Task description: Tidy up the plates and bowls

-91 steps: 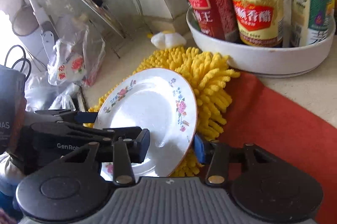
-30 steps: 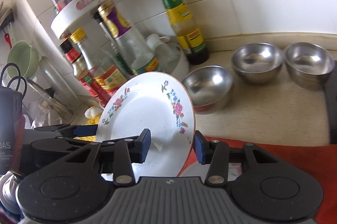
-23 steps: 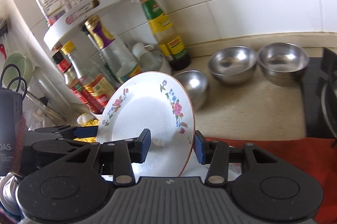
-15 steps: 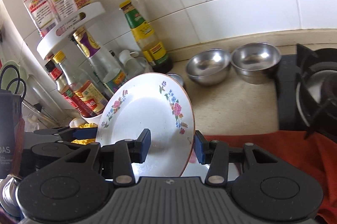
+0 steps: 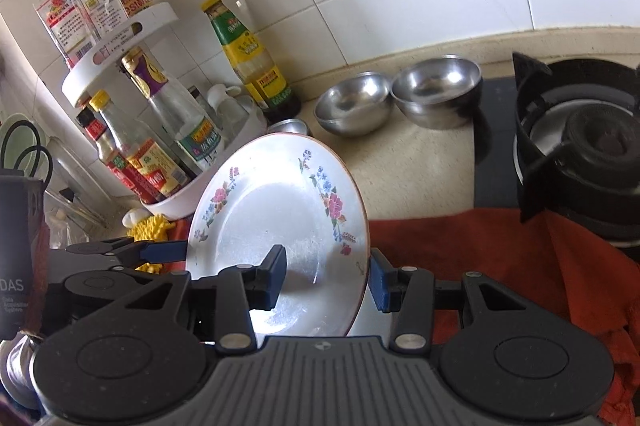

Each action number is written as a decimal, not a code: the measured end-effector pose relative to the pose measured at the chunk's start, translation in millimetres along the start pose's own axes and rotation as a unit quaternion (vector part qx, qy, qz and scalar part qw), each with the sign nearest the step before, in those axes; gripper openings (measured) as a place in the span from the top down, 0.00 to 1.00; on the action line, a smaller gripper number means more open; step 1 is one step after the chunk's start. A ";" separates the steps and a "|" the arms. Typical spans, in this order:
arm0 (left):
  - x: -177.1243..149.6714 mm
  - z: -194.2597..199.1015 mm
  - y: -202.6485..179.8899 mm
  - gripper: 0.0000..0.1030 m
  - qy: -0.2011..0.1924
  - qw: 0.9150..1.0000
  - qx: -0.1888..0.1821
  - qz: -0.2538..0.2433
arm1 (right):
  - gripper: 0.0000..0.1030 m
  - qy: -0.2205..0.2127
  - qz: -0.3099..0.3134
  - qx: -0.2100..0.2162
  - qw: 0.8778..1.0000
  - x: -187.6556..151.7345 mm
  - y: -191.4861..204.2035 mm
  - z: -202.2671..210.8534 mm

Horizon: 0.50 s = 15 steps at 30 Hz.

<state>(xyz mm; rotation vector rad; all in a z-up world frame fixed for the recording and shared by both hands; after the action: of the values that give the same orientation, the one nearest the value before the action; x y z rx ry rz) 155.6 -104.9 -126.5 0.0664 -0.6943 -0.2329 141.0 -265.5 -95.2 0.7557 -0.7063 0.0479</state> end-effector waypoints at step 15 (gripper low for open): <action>-35.8 -6.2 -6.2 0.01 0.043 0.999 0.033 0.005 | 0.58 0.072 -0.006 0.029 0.997 -32.8 -13.6 -14.4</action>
<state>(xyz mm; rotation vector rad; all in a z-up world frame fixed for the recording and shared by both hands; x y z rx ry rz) 131.7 -102.7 -154.5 0.1343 -0.6157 -0.1962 127.8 -259.6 -130.6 0.8039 -0.5646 0.1125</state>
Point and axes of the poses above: each gripper's, at about its wrist camera, not at the fingertips, and z roughly against the way its jaws point, y to its left, x to its top, the point moved 8 cm from there along -z, roughly the way its jaws point, and after that the axes turned 12 degrees about x, right-handed, at the moved point
